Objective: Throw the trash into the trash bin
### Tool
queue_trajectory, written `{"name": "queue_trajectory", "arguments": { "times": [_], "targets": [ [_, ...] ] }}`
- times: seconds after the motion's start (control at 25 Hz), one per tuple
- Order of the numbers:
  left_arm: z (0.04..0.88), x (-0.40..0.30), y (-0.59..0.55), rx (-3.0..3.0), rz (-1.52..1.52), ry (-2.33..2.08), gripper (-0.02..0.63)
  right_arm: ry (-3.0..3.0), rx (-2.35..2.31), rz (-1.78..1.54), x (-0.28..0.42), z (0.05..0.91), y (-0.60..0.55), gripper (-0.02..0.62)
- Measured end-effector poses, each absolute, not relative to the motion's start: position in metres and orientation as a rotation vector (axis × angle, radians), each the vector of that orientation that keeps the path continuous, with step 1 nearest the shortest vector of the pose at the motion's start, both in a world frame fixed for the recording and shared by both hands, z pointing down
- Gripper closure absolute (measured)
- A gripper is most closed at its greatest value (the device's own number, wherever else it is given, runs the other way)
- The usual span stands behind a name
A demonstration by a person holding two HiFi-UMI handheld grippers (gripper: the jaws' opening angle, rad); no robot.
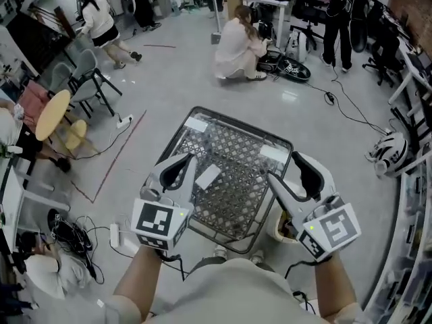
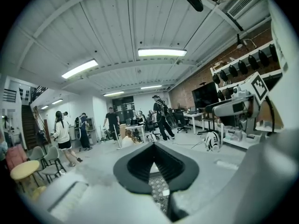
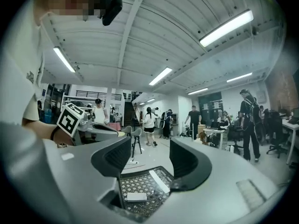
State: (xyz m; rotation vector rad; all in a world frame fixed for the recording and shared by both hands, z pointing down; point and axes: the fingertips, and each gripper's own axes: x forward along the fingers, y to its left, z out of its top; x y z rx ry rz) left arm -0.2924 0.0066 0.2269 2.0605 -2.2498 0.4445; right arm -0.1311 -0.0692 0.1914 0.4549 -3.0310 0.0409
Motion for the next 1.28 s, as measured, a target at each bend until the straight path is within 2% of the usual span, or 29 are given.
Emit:
{"name": "queue_trajectory", "arguments": {
  "times": [0.36, 0.64, 0.84, 1.28],
  "targets": [
    [0.277, -0.365, 0.035, 1.841, 0.535, -2.334, 0.604, -2.928, 0.247, 0.195, -0.24, 0.26, -0.065, 0.327],
    [0.328, -0.408, 0.042, 1.746, 0.424, -2.28, 0.604, -2.807, 0.266, 0.33, -0.313, 0.337, -0.06, 0.321],
    [0.371, -0.437, 0.053, 1.681, 0.437, -2.242, 0.604, -2.687, 0.369, 0.439, -0.355, 0.398, -0.062, 0.288],
    [0.487, -0.46, 0.078, 1.538, 0.427, -2.074, 0.604, -2.432, 0.657, 0.685, -0.379, 0.535, -0.056, 0.285]
  ]
}}
